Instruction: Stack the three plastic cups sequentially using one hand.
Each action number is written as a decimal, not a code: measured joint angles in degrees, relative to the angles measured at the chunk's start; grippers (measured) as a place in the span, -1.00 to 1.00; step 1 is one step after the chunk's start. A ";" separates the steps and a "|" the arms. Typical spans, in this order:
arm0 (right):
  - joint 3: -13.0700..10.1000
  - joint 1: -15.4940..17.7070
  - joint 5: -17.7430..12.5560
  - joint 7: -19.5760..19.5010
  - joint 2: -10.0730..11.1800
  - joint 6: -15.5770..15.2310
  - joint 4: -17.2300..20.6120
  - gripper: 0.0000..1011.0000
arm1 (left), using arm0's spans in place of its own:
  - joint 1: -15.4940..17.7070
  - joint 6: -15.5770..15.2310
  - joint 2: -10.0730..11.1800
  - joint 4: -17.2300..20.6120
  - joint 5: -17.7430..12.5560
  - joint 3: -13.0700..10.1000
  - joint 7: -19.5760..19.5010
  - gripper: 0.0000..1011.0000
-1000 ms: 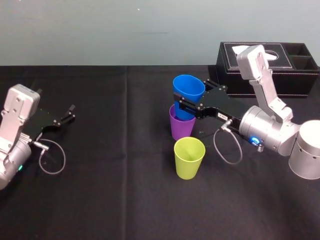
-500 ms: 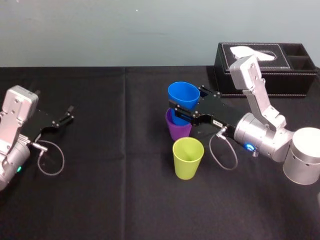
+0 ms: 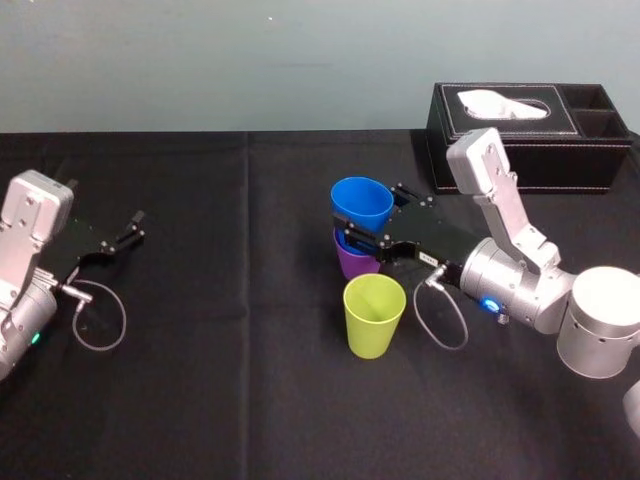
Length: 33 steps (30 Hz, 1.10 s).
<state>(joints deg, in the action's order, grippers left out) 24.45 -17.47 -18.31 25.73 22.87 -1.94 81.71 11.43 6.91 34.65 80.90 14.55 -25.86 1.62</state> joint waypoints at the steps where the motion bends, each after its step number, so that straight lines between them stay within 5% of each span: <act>1: 0.00 -0.05 0.18 0.00 -0.13 0.10 -0.34 0.44 | 0.00 0.00 0.00 0.00 0.00 0.00 0.00 1.00; 33: -0.83 -0.64 1.81 0.08 -2.08 2.88 -4.64 0.44 | 0.00 0.00 0.00 0.00 0.00 0.00 0.00 1.00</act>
<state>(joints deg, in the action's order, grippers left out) 23.62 -18.11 -16.50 25.81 20.79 0.95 77.07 11.43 6.91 34.65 80.90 14.55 -25.86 1.62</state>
